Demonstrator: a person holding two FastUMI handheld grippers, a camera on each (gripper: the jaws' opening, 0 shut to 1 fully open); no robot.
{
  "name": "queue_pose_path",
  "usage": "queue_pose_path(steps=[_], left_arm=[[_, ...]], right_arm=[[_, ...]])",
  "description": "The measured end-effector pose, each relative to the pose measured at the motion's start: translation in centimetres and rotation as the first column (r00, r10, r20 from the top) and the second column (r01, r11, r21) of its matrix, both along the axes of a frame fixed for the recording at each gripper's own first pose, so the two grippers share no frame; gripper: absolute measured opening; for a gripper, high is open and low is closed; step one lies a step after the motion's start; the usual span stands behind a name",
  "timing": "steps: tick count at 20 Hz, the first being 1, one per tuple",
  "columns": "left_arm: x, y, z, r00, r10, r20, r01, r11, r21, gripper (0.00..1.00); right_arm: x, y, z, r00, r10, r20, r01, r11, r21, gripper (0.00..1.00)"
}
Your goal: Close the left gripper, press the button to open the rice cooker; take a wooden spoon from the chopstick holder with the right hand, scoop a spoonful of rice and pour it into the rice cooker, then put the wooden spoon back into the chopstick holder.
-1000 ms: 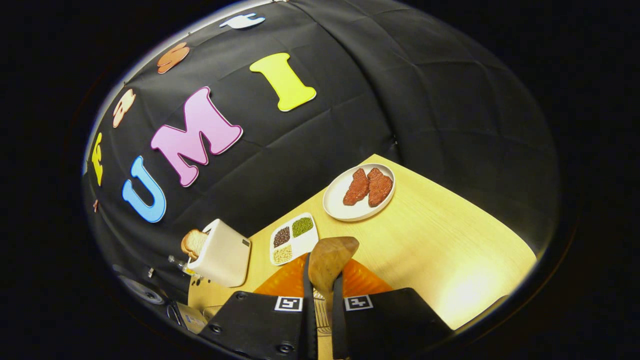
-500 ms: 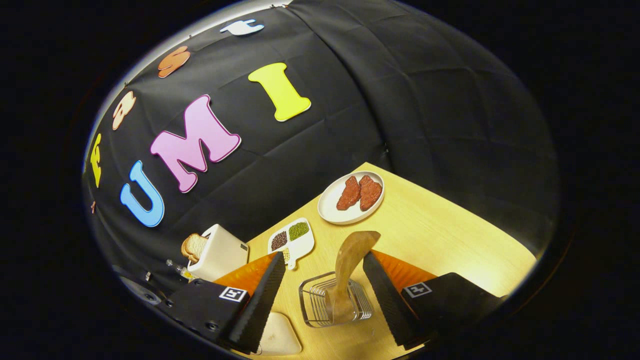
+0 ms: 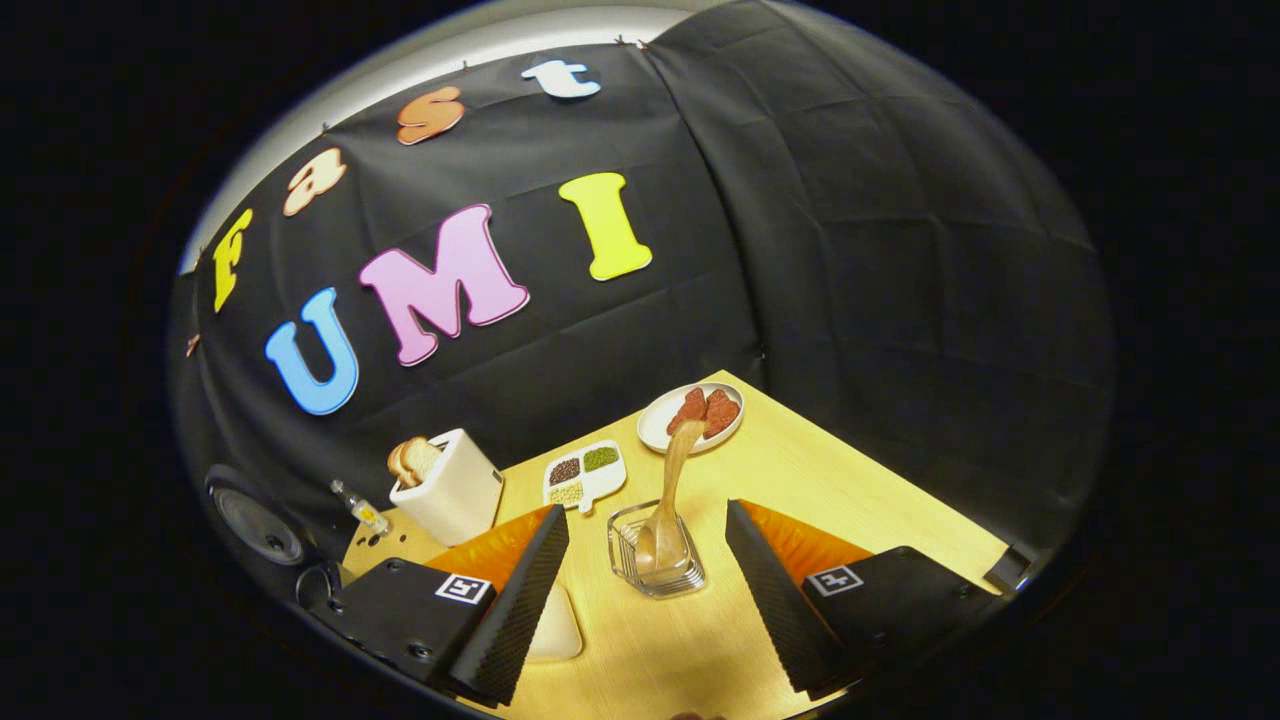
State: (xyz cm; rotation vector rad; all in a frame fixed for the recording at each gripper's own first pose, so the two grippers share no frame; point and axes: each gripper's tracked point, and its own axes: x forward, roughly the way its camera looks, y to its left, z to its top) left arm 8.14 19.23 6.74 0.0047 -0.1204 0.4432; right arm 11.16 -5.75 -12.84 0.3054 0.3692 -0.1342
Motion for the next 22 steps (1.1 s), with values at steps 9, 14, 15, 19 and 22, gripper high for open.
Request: queue_pose_path(steps=[9,14,15,19,22], left_arm=[[6.7,1.2,3.0,0.990,-0.114,0.081,0.106,0.989,0.100,0.92],[11.4,1.3,3.6,0.984,-0.163,0.075,0.150,0.977,0.149,0.96],[12.2,1.2,3.4,0.983,-0.174,0.063,0.163,0.975,0.150,0.94],[14.2,1.3,0.7,0.987,-0.158,-0.025,0.160,0.980,0.115,0.92],[14.1,1.2,0.1,0.989,-0.123,-0.079,0.132,0.984,0.118,0.97]], right_arm=[[-7.4,8.7,3.1,0.971,0.234,0.054,-0.220,0.956,-0.195,0.98],[-8.9,9.1,4.3,0.971,0.227,0.073,-0.206,0.953,-0.223,0.99],[-9.2,8.9,4.6,0.974,0.212,0.077,-0.191,0.957,-0.217,0.99],[-9.9,8.1,4.1,0.983,0.171,0.066,-0.154,0.966,-0.209,0.99],[-10.4,8.0,3.2,0.986,0.163,0.041,-0.152,0.969,-0.194,0.99]])
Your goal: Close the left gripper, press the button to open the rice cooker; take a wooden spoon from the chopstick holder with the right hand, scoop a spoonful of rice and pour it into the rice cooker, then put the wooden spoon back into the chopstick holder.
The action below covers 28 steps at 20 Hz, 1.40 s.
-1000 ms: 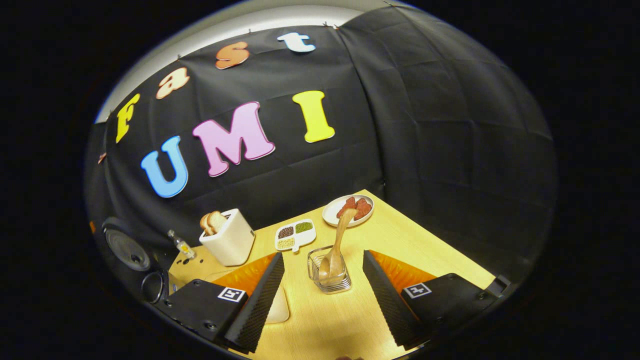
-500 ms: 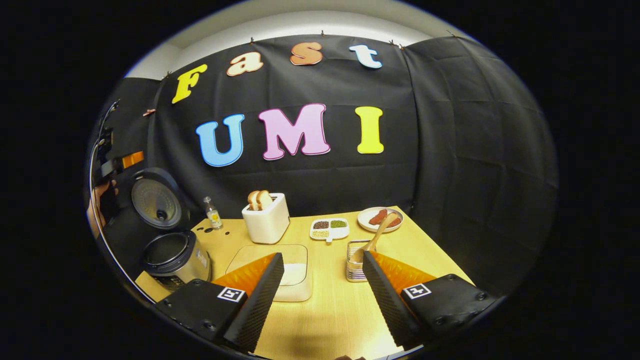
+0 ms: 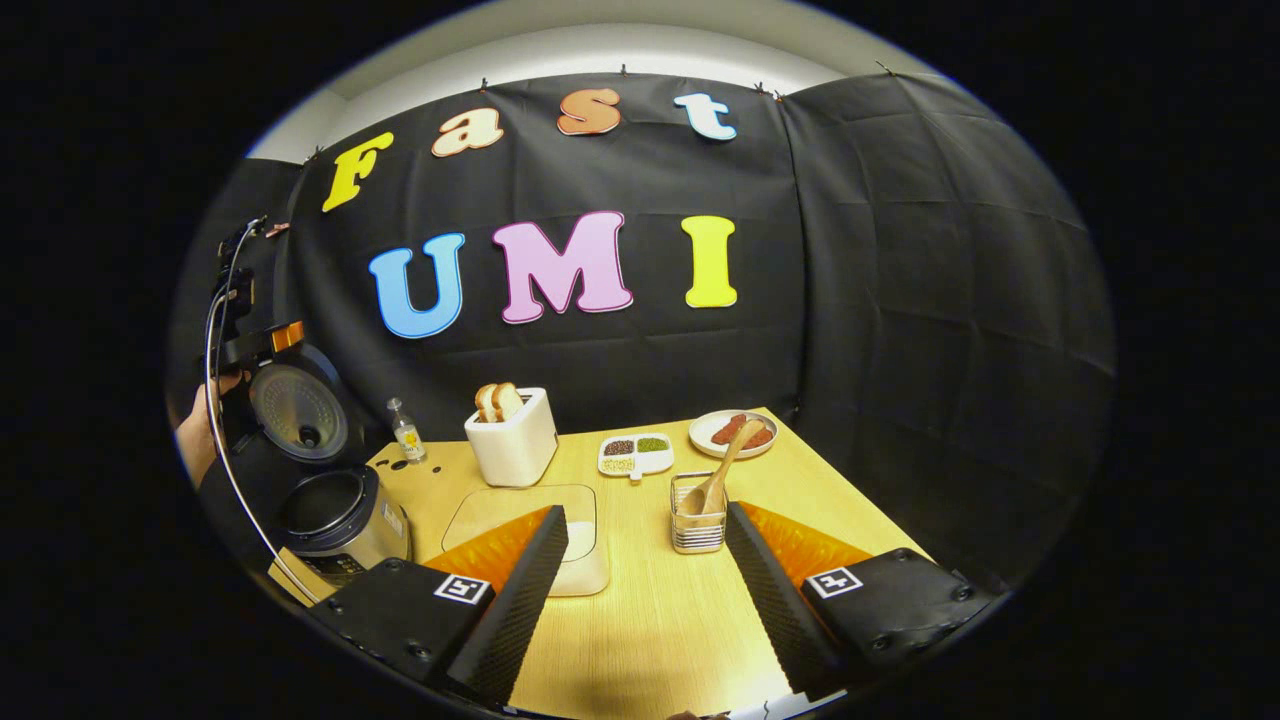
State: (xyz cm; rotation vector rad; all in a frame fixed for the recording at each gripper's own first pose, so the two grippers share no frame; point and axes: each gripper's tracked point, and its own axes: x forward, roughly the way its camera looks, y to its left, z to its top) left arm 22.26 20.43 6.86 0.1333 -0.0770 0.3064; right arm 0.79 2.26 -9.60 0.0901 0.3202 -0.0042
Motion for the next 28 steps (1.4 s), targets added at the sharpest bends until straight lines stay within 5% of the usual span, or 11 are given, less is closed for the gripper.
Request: queue_pose_path(steps=[10,19,28], left_arm=[[-7.1,-3.8,-4.5,0.983,-0.027,-0.183,0.007,0.994,-0.105,0.99],[-13.6,-6.7,-14.4,0.937,-0.082,-0.341,-0.004,0.969,-0.245,1.00],[-15.5,-7.3,-21.5,0.908,-0.060,-0.415,-0.033,0.976,-0.214,1.00]], right_arm=[[0.5,3.8,-2.5,0.993,0.100,-0.060,-0.097,0.994,0.048,0.98],[-1.2,6.6,-5.3,0.971,0.189,-0.144,-0.176,0.980,0.096,0.99],[-2.8,8.7,-7.2,0.950,0.240,-0.197,-0.223,0.969,0.107,0.99]])
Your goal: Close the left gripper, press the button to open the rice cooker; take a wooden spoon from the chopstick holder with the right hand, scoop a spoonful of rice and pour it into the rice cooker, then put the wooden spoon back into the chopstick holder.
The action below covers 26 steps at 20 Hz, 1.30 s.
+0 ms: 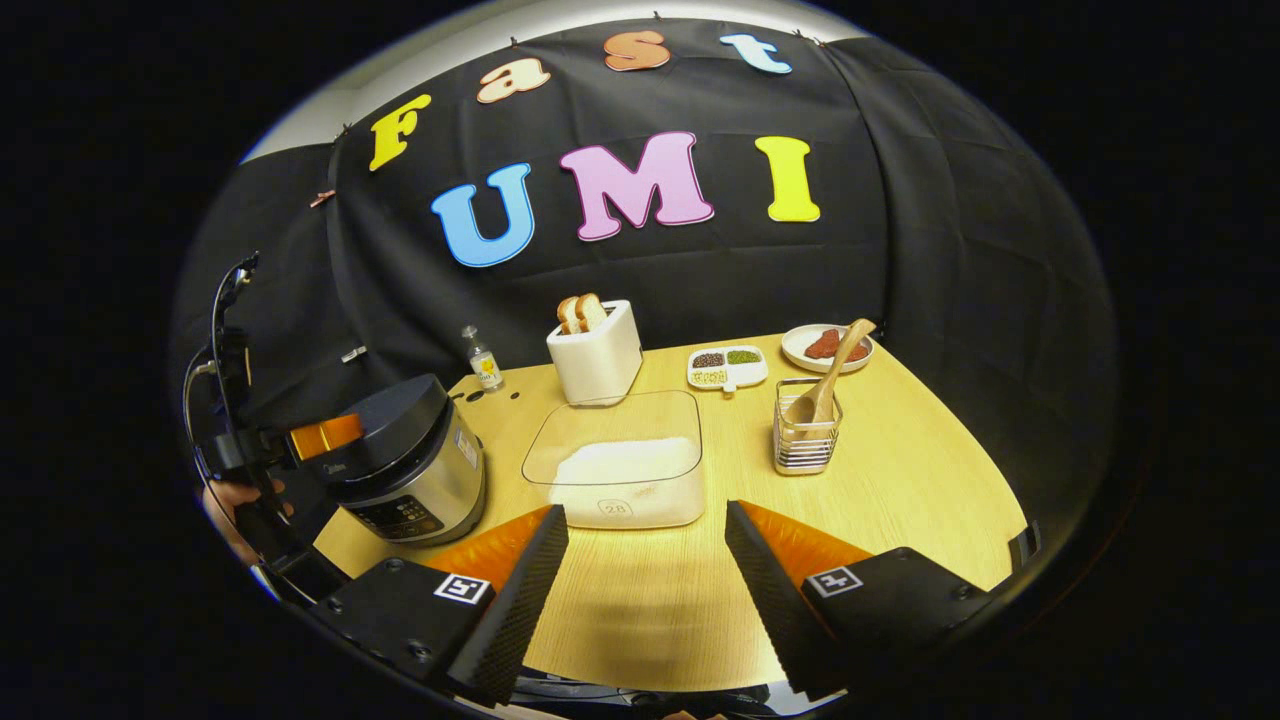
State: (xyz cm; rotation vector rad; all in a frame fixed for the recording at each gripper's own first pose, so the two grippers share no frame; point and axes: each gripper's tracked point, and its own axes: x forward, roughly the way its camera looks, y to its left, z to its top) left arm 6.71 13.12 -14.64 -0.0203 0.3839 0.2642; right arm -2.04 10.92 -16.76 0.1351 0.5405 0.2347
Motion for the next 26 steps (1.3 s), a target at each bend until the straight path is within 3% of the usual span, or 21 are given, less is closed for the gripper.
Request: queue_pose_path(steps=[10,16,19,21,24,26], left_arm=[[-0.2,-0.2,-2.0,0.999,0.027,0.026,-0.027,1.000,-0.001,1.00],[-0.5,-0.3,-2.1,0.995,0.011,0.098,-0.013,1.000,0.022,1.00],[-0.4,-0.4,-1.8,0.991,-0.008,0.130,-0.003,0.997,0.078,1.00],[-1.1,1.2,-1.5,0.991,0.039,0.124,-0.059,0.985,0.163,0.99],[-0.5,1.4,-1.9,0.993,0.060,0.101,-0.066,0.996,0.061,1.00],[-0.1,1.0,-2.3,0.998,0.043,0.053,-0.046,0.997,0.056,1.00]], right_arm=[[-2.1,0.8,-1.3,0.997,0.053,-0.062,-0.058,0.995,-0.086,0.99],[-2.7,-0.4,-1.3,0.995,0.054,-0.080,-0.063,0.990,-0.125,0.99],[-2.6,-0.9,-0.9,0.997,0.042,-0.070,-0.049,0.993,-0.105,0.99],[-2.5,-0.5,-1.0,0.996,0.052,-0.074,-0.058,0.995,-0.080,0.99],[-2.2,-0.7,-1.1,0.994,0.084,-0.074,-0.089,0.993,-0.071,0.99],[-1.9,-0.7,-1.1,0.993,0.089,-0.079,-0.093,0.995,-0.043,0.99]])
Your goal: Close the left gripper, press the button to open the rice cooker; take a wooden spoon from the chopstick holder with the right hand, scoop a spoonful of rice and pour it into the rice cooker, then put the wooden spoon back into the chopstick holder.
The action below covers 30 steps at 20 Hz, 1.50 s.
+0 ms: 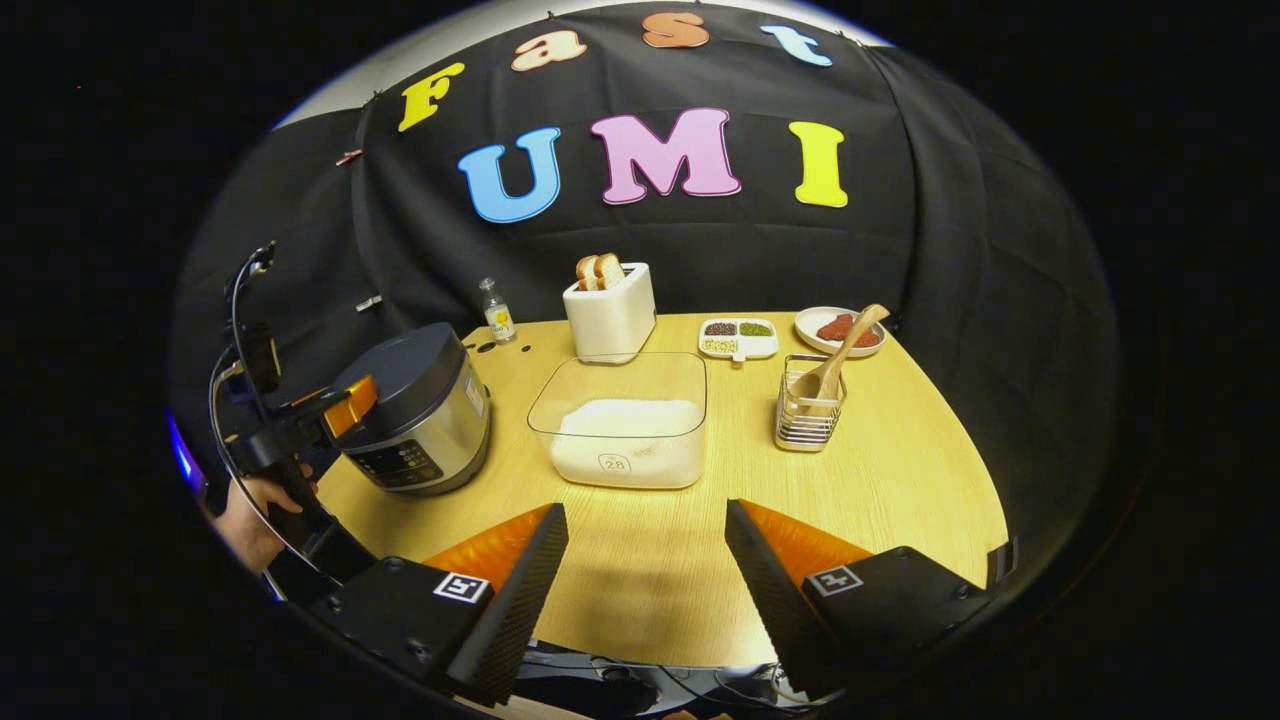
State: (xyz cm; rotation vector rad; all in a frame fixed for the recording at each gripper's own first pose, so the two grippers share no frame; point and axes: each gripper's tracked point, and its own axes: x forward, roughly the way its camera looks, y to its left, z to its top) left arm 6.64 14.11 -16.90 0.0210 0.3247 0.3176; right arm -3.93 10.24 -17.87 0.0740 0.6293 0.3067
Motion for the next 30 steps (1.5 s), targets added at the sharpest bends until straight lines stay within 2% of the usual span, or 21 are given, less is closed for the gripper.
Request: queue_pose_path(steps=[3,6,8,11,14,16,19,22,24,26,28,30], left_arm=[[-0.1,0.0,0.2,1.000,-0.009,0.009,0.009,1.000,-0.024,1.00],[0.0,-0.1,-0.1,1.000,-0.013,-0.007,0.013,1.000,-0.007,1.00],[0.0,-0.2,-0.1,1.000,-0.013,-0.007,0.013,1.000,0.011,1.00],[0.2,-0.4,0.6,0.997,-0.022,0.080,0.019,0.999,0.043,1.00],[0.4,-0.2,0.7,0.998,-0.029,0.057,0.026,0.999,0.045,1.00],[0.1,0.3,2.3,0.996,-0.007,0.088,0.000,0.996,0.086,0.99],[-0.2,-1.5,6.1,0.987,-0.059,0.148,0.039,0.990,0.138,0.96],[-1.3,-4.2,10.9,0.961,-0.133,0.241,0.095,0.982,0.165,0.96],[-2.1,-6.4,14.1,0.936,-0.180,0.304,0.139,0.979,0.149,0.97],[-2.8,-8.4,16.7,0.909,-0.218,0.355,0.186,0.975,0.120,0.93],[-3.2,-9.9,18.1,0.891,-0.258,0.374,0.236,0.966,0.105,0.96],[-4.1,-10.6,18.6,0.880,-0.289,0.378,0.266,0.957,0.113,0.96]], right_arm=[[0.8,-0.7,1.1,1.000,0.012,0.019,-0.012,1.000,0.021,0.99],[1.7,-2.5,2.2,0.998,0.009,0.064,-0.011,1.000,0.027,0.99],[2.1,-3.9,2.5,0.997,-0.009,0.073,0.006,0.999,0.042,0.99],[2.8,-5.8,3.4,0.994,-0.044,0.103,0.038,0.998,0.058,0.99],[3.4,-6.9,4.0,0.990,-0.075,0.119,0.067,0.995,0.073,0.99],[4.0,-7.4,4.6,0.986,-0.092,0.141,0.083,0.994,0.074,0.98],[5.1,-8.3,5.8,0.976,-0.127,0.178,0.115,0.990,0.076,0.98],[6.9,-9.2,8.4,0.955,-0.167,0.246,0.151,0.985,0.083,0.98],[7.7,-9.6,10.8,0.933,-0.184,0.308,0.167,0.983,0.081,0.99],[8.1,-10.0,13.8,0.901,-0.189,0.390,0.179,0.982,0.062,0.99],[7.6,-10.2,16.1,0.864,-0.194,0.466,0.192,0.980,0.052,0.98],[6.5,-10.0,16.8,0.846,-0.190,0.498,0.199,0.979,0.036,0.98]])
